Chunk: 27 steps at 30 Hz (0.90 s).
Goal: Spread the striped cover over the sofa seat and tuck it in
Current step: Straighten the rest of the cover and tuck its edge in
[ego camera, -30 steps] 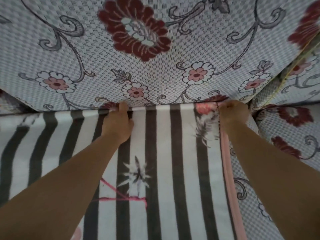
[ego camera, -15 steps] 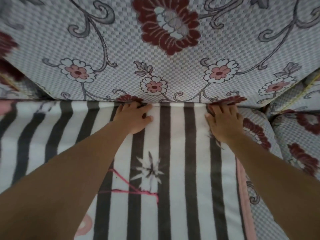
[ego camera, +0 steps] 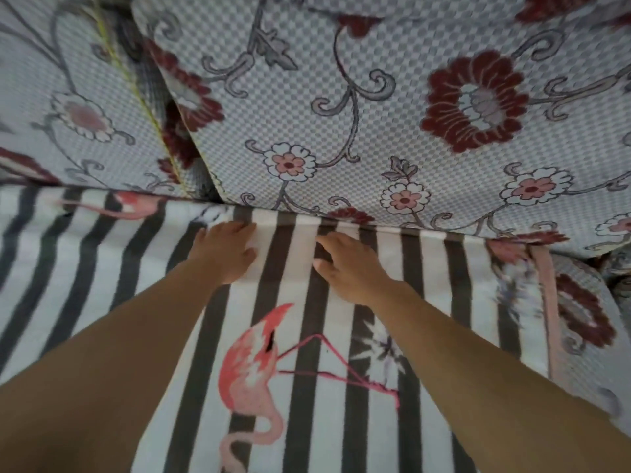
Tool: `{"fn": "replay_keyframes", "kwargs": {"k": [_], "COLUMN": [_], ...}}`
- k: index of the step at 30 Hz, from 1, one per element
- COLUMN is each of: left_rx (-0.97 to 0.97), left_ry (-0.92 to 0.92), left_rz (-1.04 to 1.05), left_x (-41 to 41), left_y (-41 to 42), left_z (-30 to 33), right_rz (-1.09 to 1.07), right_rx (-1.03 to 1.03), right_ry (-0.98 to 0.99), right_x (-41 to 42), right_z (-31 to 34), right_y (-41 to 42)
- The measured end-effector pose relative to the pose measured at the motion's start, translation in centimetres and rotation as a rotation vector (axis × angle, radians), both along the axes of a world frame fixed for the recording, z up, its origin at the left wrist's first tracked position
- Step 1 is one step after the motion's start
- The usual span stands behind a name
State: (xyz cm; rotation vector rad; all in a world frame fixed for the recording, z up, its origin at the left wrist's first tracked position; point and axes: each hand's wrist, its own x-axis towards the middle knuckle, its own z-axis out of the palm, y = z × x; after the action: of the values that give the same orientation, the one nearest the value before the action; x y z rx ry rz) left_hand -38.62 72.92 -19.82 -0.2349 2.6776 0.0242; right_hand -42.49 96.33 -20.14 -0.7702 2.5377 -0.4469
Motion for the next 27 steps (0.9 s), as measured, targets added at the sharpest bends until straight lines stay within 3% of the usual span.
{"fn": "replay_keyframes", "kwargs": {"k": [8, 11, 14, 17, 19, 21, 25, 27], "left_rx": [0.09, 0.119, 0.189, 0.212, 0.174, 0.114, 0.003, -0.03], "left_ry": [-0.007, 0.011, -0.015, 0.178, 0.338, 0.404, 0.336, 0.306], "left_rz": [0.043, -0.008, -0.106, -0.13, -0.089, -0.034, 0.092, 0.121], "left_x": [-2.3, -3.2, -3.5, -1.1, 0.7, 2.2, 4.0, 4.6], "left_y": [-4.9, -5.8, -7.2, -10.6, -13.9, -18.6, -27.3, -30.6], "left_z": [-6.0, -7.6, -7.1, -5.2, -4.3, -3.2, -2.1, -2.5], "right_rz": [-0.143, -0.154, -0.173, -0.228, -0.142, 0.011, 0.098, 0.109], "right_rx": [0.204, 0.283, 0.366, 0.432, 0.34, 0.128, -0.157, -0.147], "right_ry": [0.063, 0.186, 0.154, 0.186, 0.288, 0.266, 0.077, 0.025], "right_x": [-2.4, -3.1, -2.9, -1.8, 0.0, 1.9, 3.5, 3.3], "right_z": [-5.4, -6.5, -6.2, -4.1, -3.1, -2.4, -1.8, -2.3], "right_y": [-7.7, -8.1, -8.9, -11.6, -14.5, -19.5, -30.2, -34.3]}}
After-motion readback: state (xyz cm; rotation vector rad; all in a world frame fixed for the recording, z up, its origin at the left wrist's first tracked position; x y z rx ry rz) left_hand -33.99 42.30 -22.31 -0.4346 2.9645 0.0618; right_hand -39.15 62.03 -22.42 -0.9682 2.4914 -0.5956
